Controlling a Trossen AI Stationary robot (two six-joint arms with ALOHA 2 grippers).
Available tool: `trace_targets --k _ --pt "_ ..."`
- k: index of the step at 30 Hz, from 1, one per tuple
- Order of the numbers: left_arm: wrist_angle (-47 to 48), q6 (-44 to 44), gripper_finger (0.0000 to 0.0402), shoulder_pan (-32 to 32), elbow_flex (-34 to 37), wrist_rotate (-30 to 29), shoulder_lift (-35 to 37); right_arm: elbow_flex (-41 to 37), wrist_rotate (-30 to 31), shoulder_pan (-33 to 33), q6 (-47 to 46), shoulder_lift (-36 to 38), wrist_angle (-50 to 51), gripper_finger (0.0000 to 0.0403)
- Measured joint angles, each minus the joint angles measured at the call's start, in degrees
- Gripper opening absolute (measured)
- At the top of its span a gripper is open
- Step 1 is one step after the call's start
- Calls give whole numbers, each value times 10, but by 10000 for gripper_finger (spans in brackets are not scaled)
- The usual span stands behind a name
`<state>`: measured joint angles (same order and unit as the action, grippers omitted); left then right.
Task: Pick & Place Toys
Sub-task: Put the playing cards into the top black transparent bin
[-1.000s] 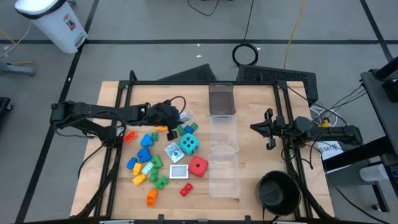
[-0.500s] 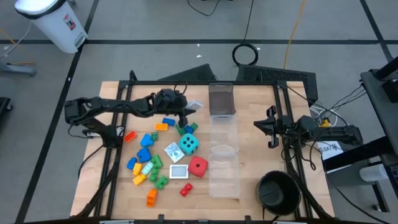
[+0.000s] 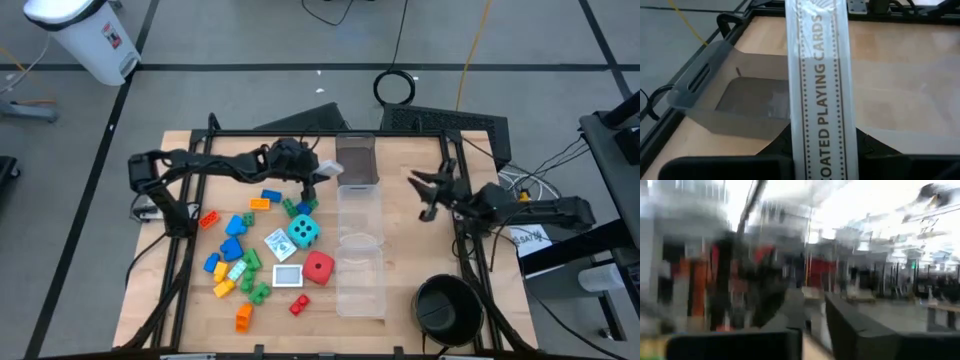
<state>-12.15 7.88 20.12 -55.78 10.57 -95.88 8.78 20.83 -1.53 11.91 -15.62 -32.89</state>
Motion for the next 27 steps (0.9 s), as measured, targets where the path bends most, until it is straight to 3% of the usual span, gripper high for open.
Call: trace_targets --k 9,12,17,22,27 --pt "2 11 83 -13 -19 0 -14 172 15 -76 -84 -301 58 236" --pt "4 16 85 -21 -19 0 -14 224 -46 -106 -97 -408 60 266" --pt "6 25 86 -31 -19 0 -14 294 -202 -144 -115 -559 55 267" --pt "11 36 87 -40 -19 -1 -13 318 -268 -172 -118 -656 -14 244" --pt "18 31 87 -41 -19 -1 -13 327 -304 -184 -128 -681 -30 204"
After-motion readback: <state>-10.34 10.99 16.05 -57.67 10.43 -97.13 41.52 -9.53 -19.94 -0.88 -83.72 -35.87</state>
